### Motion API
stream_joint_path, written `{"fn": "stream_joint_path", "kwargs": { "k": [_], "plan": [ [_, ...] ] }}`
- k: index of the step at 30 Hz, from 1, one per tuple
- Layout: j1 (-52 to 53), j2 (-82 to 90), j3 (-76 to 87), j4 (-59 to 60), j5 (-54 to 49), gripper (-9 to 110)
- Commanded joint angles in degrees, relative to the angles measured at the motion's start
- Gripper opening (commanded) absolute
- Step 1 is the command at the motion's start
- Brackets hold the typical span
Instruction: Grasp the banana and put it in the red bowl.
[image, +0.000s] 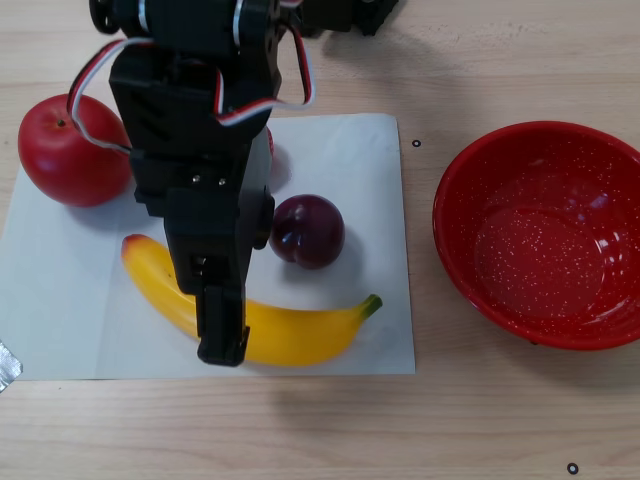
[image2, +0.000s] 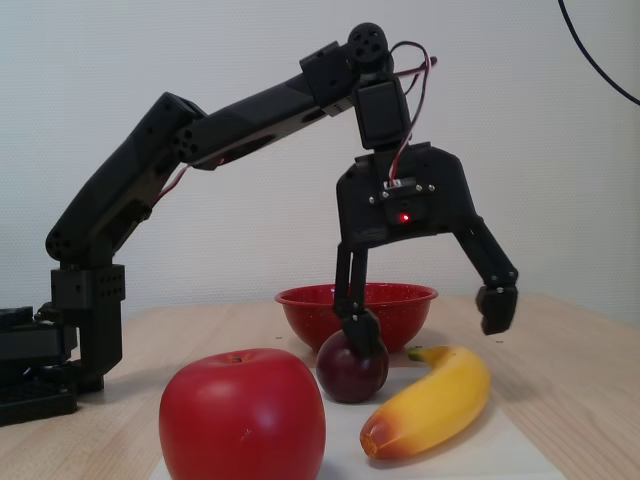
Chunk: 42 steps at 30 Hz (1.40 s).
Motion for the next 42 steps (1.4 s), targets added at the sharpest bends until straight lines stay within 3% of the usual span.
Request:
{"fn": "stream_joint_path", "kwargs": {
  "k": [1, 28, 42],
  "plan": [
    [1.2, 3.6, -6.1, 1.1, 0.3, 46],
    [-1.3, -5.6, -10.4, -7.9, 2.0, 42],
    [-1.0, -7.8, -11.8, -10.1, 1.0, 23]
  ]
}}
